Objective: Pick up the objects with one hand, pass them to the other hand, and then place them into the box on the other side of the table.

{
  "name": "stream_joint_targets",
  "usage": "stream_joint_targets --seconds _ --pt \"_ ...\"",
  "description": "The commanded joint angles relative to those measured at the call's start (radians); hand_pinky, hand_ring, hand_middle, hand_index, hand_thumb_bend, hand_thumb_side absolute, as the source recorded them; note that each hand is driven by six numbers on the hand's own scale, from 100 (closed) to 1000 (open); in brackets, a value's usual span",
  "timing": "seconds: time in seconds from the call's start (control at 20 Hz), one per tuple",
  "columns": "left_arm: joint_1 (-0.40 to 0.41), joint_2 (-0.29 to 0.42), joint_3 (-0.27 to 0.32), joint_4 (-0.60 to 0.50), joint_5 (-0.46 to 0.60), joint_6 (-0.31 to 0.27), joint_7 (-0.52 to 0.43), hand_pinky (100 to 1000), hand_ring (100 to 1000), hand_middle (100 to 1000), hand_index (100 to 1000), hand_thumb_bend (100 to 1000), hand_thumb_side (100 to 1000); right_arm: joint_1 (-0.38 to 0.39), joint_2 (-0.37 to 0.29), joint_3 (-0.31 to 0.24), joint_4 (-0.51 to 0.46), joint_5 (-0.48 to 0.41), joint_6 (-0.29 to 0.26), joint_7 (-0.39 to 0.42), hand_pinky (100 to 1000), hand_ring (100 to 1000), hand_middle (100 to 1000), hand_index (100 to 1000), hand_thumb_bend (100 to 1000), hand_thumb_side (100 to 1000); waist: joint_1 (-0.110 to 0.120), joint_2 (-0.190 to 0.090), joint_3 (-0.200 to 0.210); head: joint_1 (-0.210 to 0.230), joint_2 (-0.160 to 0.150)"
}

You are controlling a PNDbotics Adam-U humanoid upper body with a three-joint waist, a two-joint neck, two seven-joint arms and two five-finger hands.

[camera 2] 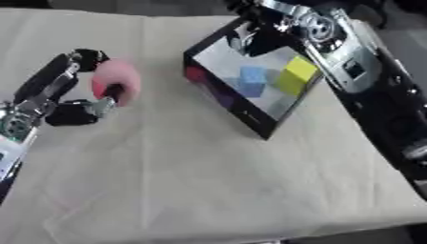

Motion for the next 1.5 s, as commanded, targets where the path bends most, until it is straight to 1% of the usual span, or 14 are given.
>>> stream_joint_targets --seconds 0.05,0.15,0.2,0.25,0.5,0.6,0.7,0.8,0.85,1.0,1.25,1.35,1.4,1.5 --pt "-0.027 -0.019 0.014 -0.001 -0.010 -0.011 0.007 738 648 576 508 100 507 -0.020 0.001 -0.004 -0.001 -0.014 -0.007 0.039 795 978 925 981 100 254 -0.007 -0.040 0.002 -0.003 0.005" --pt "-0.030 -0.031 0.015 0.006 -0.016 -0.019 0.008 739 649 576 509 100 511 -0.022 0.007 -0.003 -0.001 -0.031 -0.008 0.064 792 980 927 984 100 292 -0.007 -0.042 0.004 -0.003 0.005" --pt "-0.032 -0.036 0.016 0.009 -0.019 -0.024 0.008 739 649 576 509 100 511 -0.022 0.010 -0.003 -0.001 -0.039 -0.007 0.074 792 981 927 984 100 294 -0.007 -0.042 0.005 -0.003 0.005" --pt "-0.033 -0.040 0.017 0.012 -0.021 -0.027 0.009 738 648 575 508 100 517 -0.023 0.013 -0.002 0.000 -0.045 -0.006 0.083 791 983 930 987 100 329 -0.008 -0.042 0.006 -0.004 0.005" --pt "-0.045 -0.060 0.017 0.024 -0.026 -0.044 0.010 738 648 574 509 100 519 -0.031 0.029 0.003 0.002 -0.049 -0.006 0.115 793 985 932 989 100 335 -0.008 -0.039 0.012 -0.010 0.005" --pt "-0.049 -0.067 0.015 0.027 -0.027 -0.050 0.009 739 648 574 509 100 521 -0.034 0.031 0.005 0.001 -0.045 -0.006 0.119 792 986 932 991 100 347 -0.007 -0.038 0.016 -0.016 0.005" --pt "-0.053 -0.073 0.014 0.027 -0.032 -0.059 0.010 738 649 575 510 100 524 -0.037 0.034 0.008 0.002 -0.046 -0.005 0.122 789 987 934 996 100 380 -0.008 -0.037 0.020 -0.022 0.005" --pt "-0.055 -0.078 0.014 0.028 -0.039 -0.064 0.013 738 650 575 510 100 525 -0.038 0.039 0.011 0.004 -0.057 0.003 0.129 783 990 938 1000 100 445 -0.008 -0.036 0.025 -0.025 0.005" --pt "-0.056 -0.080 0.014 0.028 -0.043 -0.067 0.015 738 650 575 510 100 525 -0.038 0.041 0.013 0.007 -0.067 0.009 0.134 779 993 940 1000 100 492 -0.009 -0.036 0.027 -0.025 0.005" --pt "-0.058 -0.083 0.014 0.031 -0.056 -0.075 0.021 738 651 576 511 100 522 -0.038 0.048 0.017 0.016 -0.107 0.033 0.152 769 998 946 1000 100 579 -0.009 -0.036 0.036 -0.021 0.005" --pt "-0.058 -0.091 0.015 0.043 -0.074 -0.084 0.031 737 650 575 511 100 519 -0.043 0.061 0.020 0.025 -0.178 0.068 0.181 762 1000 956 1000 100 689 -0.009 -0.034 0.052 -0.030 0.005" --pt "-0.057 -0.094 0.017 0.051 -0.081 -0.087 0.035 736 650 575 511 100 518 -0.046 0.067 0.019 0.027 -0.198 0.073 0.194 762 1000 958 1000 100 705 -0.010 -0.033 0.058 -0.035 0.005" --pt "-0.056 -0.095 0.019 0.055 -0.085 -0.089 0.038 735 650 575 511 100 518 -0.048 0.070 0.020 0.028 -0.204 0.073 0.201 765 1000 964 1000 100 733 -0.010 -0.032 0.060 -0.038 0.005" --pt "-0.053 -0.098 0.021 0.061 -0.094 -0.093 0.044 733 650 575 511 100 518 -0.052 0.074 0.023 0.031 -0.213 0.070 0.220 769 1000 968 1000 100 757 -0.012 -0.031 0.063 -0.044 0.005"
